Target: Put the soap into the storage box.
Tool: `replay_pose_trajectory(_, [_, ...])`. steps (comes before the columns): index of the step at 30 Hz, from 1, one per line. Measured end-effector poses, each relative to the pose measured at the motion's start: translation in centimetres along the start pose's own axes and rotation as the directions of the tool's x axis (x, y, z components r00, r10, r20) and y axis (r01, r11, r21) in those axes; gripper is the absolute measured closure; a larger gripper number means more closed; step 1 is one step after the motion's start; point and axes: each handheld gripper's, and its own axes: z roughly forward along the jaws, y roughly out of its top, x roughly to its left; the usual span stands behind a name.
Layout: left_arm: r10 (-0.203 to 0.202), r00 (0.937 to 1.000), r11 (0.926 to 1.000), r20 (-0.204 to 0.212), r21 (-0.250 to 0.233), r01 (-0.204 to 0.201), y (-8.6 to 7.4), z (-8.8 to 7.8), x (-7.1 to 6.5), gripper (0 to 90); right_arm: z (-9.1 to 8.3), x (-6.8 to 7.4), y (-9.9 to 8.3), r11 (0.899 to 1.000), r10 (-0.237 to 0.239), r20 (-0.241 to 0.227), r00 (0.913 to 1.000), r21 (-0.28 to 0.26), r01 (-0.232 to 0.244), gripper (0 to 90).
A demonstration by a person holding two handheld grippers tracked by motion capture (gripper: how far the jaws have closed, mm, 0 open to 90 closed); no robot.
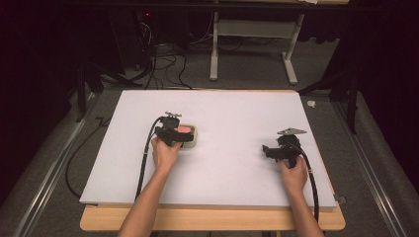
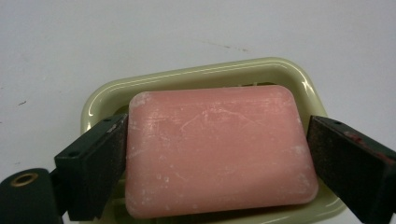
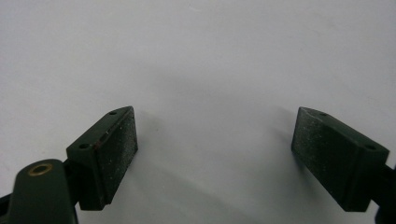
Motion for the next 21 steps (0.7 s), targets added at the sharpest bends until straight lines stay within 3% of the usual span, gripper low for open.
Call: replay_pose_trajectory(21, [0.043,0.9991,0.9988,-0.002,-0.022,-0.043,0.0,-1.2,0.0,11.9,0.0,0.0,0.0,1.000,0.000,0.000,1.0000,0.000,0.000,14.9])
